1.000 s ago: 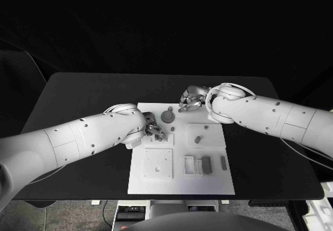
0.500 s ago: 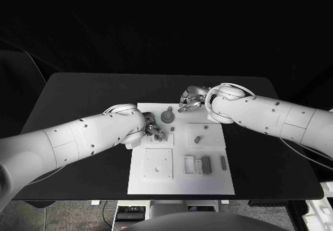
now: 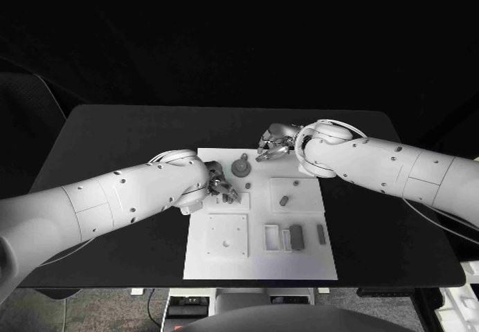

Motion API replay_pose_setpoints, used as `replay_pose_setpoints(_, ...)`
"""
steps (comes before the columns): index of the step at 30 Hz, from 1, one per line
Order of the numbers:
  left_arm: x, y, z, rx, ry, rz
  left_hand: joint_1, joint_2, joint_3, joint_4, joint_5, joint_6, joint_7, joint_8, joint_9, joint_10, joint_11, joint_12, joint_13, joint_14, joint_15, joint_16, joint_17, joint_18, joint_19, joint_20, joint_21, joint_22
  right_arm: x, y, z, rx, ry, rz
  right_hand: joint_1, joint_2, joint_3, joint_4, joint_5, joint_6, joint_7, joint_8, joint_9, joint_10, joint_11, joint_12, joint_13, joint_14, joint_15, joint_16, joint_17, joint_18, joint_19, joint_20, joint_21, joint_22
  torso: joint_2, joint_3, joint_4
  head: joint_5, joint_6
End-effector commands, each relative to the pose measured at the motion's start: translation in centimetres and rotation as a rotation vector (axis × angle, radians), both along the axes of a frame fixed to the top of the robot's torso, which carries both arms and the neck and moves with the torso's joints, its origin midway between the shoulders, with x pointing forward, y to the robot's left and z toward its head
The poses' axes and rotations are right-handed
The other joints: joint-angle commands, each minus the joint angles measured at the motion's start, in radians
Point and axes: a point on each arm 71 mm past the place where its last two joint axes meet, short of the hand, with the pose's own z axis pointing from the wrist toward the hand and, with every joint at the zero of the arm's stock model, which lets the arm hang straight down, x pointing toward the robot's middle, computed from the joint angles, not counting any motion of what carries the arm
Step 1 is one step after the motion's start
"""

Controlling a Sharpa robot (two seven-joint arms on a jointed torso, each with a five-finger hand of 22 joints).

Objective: Assemble the parts on the task board

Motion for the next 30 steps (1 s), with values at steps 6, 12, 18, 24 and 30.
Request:
replay_pose_setpoints(6,-0.19,-0.3,-0.08,-0.021,0.011,-0.002,0.012,0.017,0.01,-0.001,0.009,0.001,0.004,-0.007,-0.003,0.01,-0.022,0.003,-0.001,0.098,-0.006,-0.007,-0.001,0.075,0.0,-0.009,0.116,-0.002,-0.05,0.06,-0.08,-0.011,0.006,0.01,-0.011,0.002,0.007,-0.001,0.003,0.003,0.009,-0.001,-0.001,0.005,-0.004,0.005,-0.002,-0.001,-0.008,0.004,0.001,0.018,-0.005,-0.002,0.01,-0.001,0.0,-0.0002,0.0001,0.001,0.0)
replay_pose_setpoints(12,-0.14,-0.29,-0.04,-0.025,0.006,0.002,0.013,0.018,0.01,-0.001,0.009,0.0,0.004,-0.007,-0.003,0.01,-0.022,0.003,-0.001,0.098,-0.006,-0.007,-0.001,0.075,0.0,-0.009,0.116,-0.002,-0.05,0.06,-0.09,-0.012,0.007,0.01,-0.011,0.002,0.007,-0.001,0.003,0.003,0.009,-0.001,-0.001,0.005,-0.004,0.005,-0.002,-0.001,-0.008,0.004,0.001,0.018,-0.005,-0.002,0.01,-0.002,0.0,-0.0002,0.0,0.001,0.0)
replay_pose_setpoints(18,-0.09,-0.22,-0.03,-0.025,0.002,0.006,0.014,0.018,0.011,-0.002,0.01,0.0,0.005,-0.008,-0.004,0.01,-0.022,0.003,-0.001,0.098,-0.006,-0.007,-0.001,0.075,0.0,-0.009,0.116,-0.002,-0.05,0.03,-0.08,-0.012,0.007,0.009,-0.011,0.002,0.007,-0.001,0.003,0.003,0.009,-0.001,-0.001,0.005,-0.004,0.005,-0.002,-0.001,-0.008,0.004,0.001,0.018,-0.005,-0.002,0.01,-0.002,0.0,-0.0002,-0.0001,0.001,0.0)
replay_pose_setpoints(24,-0.06,-0.17,0.0,-0.027,-0.003,0.01,0.016,0.02,0.013,-0.002,0.011,0.0,0.005,-0.01,-0.004,0.01,-0.022,0.003,-0.001,0.098,-0.006,-0.007,-0.001,0.075,0.0,-0.009,0.116,-0.002,-0.05,0.01,-0.08,-0.012,0.007,0.009,-0.011,0.002,0.007,-0.001,0.003,0.003,0.009,-0.001,-0.001,0.005,-0.004,0.006,-0.002,-0.002,-0.008,0.004,0.0,0.018,-0.005,-0.002,0.01,-0.002,0.0,0.0,0.0001,0.001,0.0)
replay_pose_setpoints(30,-0.1,-0.22,-0.01,-0.027,-0.001,0.006,0.024,0.027,0.018,-0.005,0.013,-0.001,0.006,-0.014,-0.006,0.009,-0.022,0.004,-0.001,0.098,-0.006,-0.007,-0.001,0.075,0.0,-0.009,0.116,-0.002,-0.06,0.0,-0.08,-0.012,0.007,0.009,-0.011,0.002,0.007,-0.001,0.003,0.003,0.009,-0.001,-0.001,0.005,-0.004,0.006,-0.002,-0.001,-0.008,0.004,0.0,0.018,-0.005,-0.002,0.01,-0.002,0.0,-0.0004,-0.0001,0.001,0.001)
